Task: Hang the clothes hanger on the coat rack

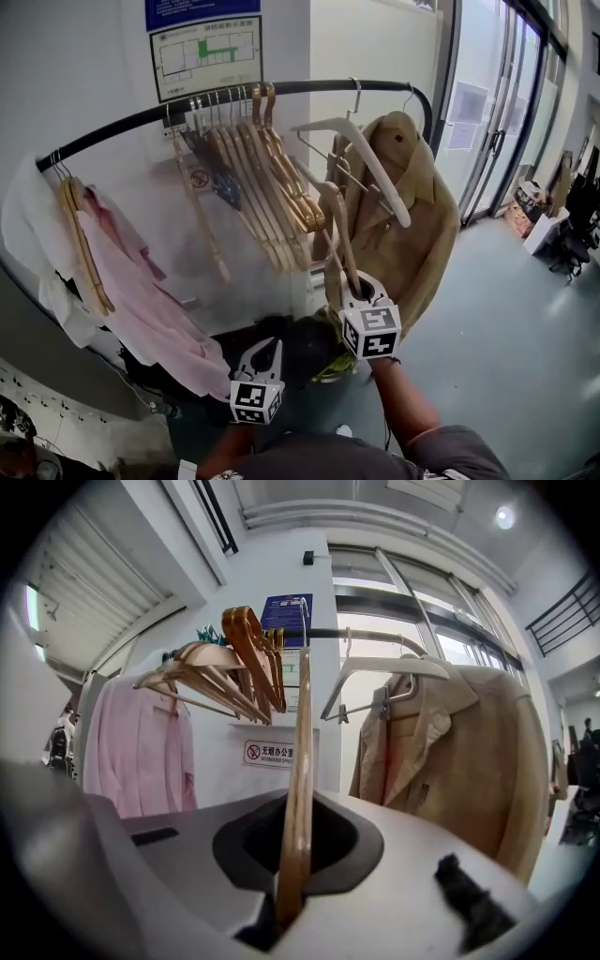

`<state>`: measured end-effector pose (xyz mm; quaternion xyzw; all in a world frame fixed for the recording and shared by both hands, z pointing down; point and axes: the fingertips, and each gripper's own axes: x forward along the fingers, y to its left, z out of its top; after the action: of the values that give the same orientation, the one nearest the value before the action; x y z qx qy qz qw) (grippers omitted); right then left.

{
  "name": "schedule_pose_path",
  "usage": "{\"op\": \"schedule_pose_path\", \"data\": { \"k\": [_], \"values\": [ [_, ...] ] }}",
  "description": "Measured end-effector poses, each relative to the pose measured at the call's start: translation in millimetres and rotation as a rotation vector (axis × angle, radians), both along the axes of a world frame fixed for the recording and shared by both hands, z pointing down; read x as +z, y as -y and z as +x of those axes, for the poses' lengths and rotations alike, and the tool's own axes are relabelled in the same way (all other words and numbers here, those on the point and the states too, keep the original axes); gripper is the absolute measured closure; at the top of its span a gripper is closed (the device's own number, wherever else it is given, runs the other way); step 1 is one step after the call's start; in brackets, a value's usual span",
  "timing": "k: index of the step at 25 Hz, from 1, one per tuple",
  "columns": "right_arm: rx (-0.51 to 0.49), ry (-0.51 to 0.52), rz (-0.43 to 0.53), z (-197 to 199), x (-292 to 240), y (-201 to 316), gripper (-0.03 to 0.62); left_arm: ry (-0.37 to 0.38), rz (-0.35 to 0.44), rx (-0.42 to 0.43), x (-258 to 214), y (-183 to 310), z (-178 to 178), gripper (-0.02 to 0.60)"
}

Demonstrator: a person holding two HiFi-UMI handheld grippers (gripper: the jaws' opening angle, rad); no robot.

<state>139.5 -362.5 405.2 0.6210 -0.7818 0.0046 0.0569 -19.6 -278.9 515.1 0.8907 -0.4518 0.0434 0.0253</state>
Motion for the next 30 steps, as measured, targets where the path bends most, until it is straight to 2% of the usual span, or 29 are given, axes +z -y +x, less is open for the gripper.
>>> {"op": "schedule_pose_path", "data": {
  "k": [5,14,23,30],
  "values": [
    [-0.039,0.005,0.018,-2,-44,46,0.579,-0.085,-0.034,-0.082,-5,4,-10,0.572],
    [-0.091,0.018,0.008,-8,-107,108,0.578,-0.075,-0.037,-0.230,2,-6,-41,0.572],
    [-0.118,0.058,-0.057,-16,-114,141,0.577,-0.055,-0.018,-0.266,-1,-8,-44,0.572],
    [-0.117,0.062,-0.077,-16,-101,140,0.577,-0.056,-0.017,-0.268,0,-6,-43,0.572]
  ]
}}
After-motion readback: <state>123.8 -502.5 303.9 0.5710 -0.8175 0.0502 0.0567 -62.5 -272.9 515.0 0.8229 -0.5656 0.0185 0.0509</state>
